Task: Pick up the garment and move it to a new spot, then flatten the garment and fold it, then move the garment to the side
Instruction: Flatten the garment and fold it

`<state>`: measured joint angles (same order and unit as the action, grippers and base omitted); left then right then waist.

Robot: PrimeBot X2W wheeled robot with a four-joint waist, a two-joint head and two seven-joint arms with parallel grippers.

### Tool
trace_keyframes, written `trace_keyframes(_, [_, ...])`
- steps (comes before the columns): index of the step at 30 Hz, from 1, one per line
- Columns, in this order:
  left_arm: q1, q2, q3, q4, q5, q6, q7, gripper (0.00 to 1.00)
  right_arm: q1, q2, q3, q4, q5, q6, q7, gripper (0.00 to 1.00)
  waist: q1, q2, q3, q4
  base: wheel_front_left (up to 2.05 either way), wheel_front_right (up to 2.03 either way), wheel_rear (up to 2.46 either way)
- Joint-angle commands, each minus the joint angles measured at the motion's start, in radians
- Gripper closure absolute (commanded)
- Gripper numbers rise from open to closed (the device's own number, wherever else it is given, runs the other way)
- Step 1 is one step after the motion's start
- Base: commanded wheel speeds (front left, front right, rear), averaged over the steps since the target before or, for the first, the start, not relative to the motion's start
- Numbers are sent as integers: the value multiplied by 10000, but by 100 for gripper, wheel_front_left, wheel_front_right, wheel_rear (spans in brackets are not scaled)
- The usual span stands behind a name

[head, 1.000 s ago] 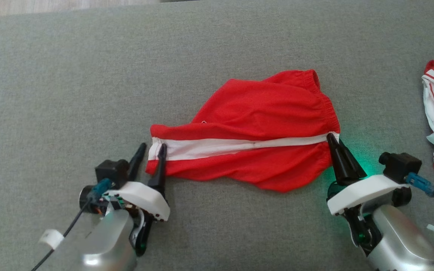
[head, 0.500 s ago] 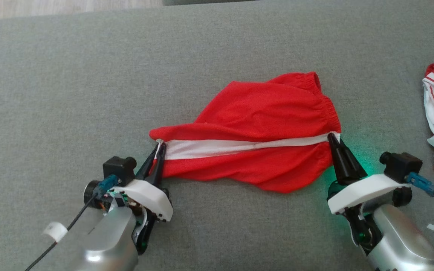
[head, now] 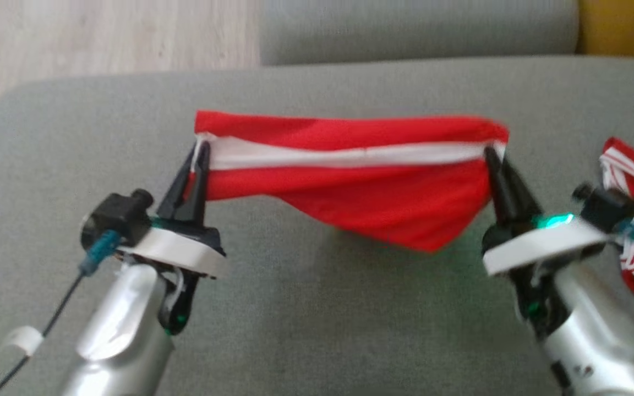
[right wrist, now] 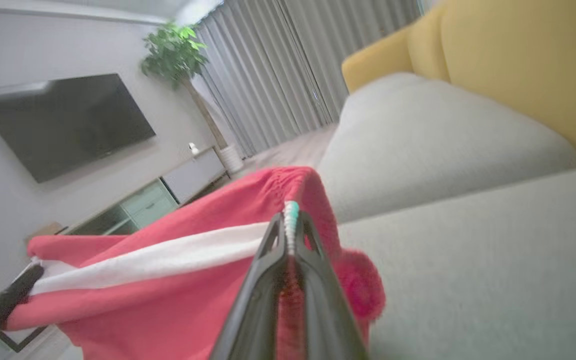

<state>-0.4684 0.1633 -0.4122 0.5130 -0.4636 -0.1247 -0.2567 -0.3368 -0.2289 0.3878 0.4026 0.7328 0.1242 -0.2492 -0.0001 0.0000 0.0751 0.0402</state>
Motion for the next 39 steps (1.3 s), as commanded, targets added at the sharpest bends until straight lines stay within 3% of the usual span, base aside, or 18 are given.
trace_keyframes(1, [-494,342,446,-342,6,-36,-51,100,-536,-175,104,-421,68,65,-7,100,1,0,-403,81,0,0,0])
trace_keyframes(10, [-1003,1263,593,-2471,-822,-52,1168,100,-1174,-922,-356,-2418,848,65,1348,100,1,0,-1058,130,0,0,0])
trace_keyframes(18, [-913,1525,789,-3519,-1221,389,2245,100,-1150,-779,-1034,-3304,677,65,2769,100,1,0,-587,116,0,0,0])
trace_keyframes(25, [-2766,1224,722,-2552,-795,643,2254,100,-3276,-782,-1037,-2311,6,65,3058,100,1,0,1073,174,0,0,0])
trace_keyframes(33, [-6054,829,992,-616,253,988,313,100,-6997,-946,-673,-135,-1258,65,985,100,1,0,2307,279,0,0,0])
trace_keyframes(39, [-5766,288,1267,-165,292,707,-39,100,-7035,-1122,236,984,-1145,65,168,100,1,0,2212,389,0,0,0])
